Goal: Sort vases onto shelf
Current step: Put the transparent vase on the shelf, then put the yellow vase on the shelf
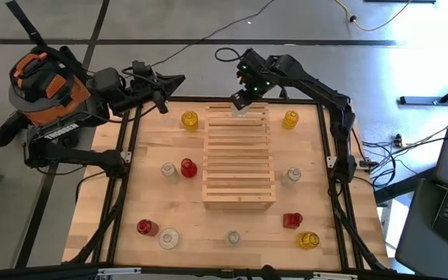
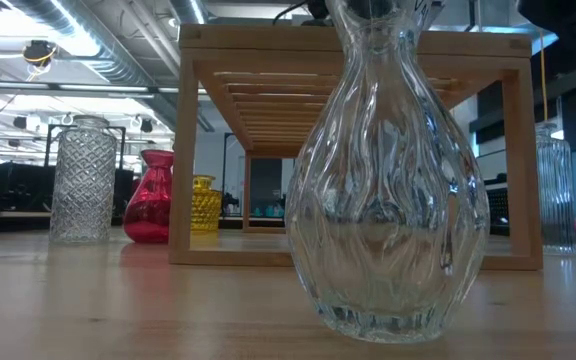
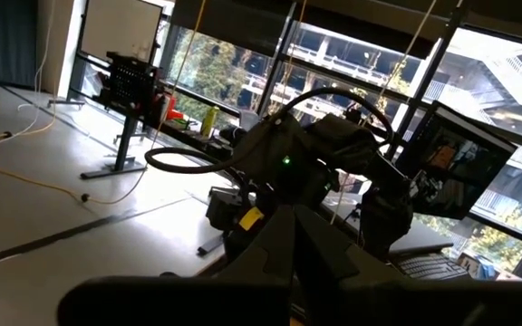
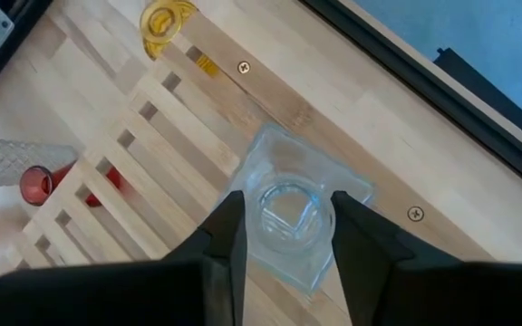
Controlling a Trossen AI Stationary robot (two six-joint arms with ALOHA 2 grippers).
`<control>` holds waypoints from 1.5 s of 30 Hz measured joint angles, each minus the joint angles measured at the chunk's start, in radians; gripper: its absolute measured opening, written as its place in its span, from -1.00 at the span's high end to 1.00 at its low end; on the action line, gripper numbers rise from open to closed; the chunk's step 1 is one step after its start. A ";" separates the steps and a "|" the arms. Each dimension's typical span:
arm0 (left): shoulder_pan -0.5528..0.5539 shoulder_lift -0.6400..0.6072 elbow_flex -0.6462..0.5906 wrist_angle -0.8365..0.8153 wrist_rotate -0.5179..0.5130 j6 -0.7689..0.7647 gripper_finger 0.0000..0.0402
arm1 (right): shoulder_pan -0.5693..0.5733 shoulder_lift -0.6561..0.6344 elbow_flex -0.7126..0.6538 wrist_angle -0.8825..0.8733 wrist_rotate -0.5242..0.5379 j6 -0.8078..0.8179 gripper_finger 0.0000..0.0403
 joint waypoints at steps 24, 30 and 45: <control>0.000 0.000 0.000 0.000 0.000 0.000 1.00 | 0.000 -0.008 0.022 0.008 -0.035 -0.004 0.16; 0.000 0.000 0.000 0.000 0.000 0.001 1.00 | 0.000 -0.008 0.022 0.006 -0.051 -0.075 0.16; 0.000 0.000 0.000 0.000 0.000 0.000 1.00 | 0.000 -0.009 0.019 -0.006 -0.070 -0.126 0.16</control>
